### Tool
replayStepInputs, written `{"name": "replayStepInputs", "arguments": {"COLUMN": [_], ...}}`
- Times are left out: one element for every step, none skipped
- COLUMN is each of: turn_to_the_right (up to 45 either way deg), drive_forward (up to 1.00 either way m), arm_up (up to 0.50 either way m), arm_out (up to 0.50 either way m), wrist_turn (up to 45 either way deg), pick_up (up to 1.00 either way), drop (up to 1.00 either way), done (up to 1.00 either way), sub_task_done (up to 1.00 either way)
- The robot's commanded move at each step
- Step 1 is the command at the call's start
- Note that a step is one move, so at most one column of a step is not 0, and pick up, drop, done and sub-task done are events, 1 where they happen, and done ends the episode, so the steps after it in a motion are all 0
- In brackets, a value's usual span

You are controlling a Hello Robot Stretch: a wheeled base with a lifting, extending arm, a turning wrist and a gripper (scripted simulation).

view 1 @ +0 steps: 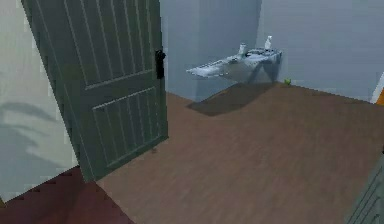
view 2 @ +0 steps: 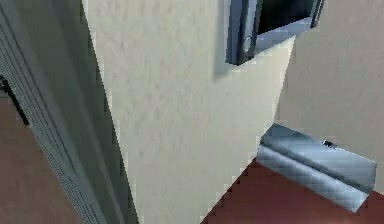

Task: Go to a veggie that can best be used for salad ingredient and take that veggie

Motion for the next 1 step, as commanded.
{"name": "replayStepInputs", "arguments": {"turn_to_the_right": [3.0], "drive_forward": [0.00], "arm_up": [0.00], "arm_out": [0.00], "wrist_turn": [0.0], "pick_up": [0.00], "drop": [0.00], "done": [0.00], "sub_task_done": [0.00]}}
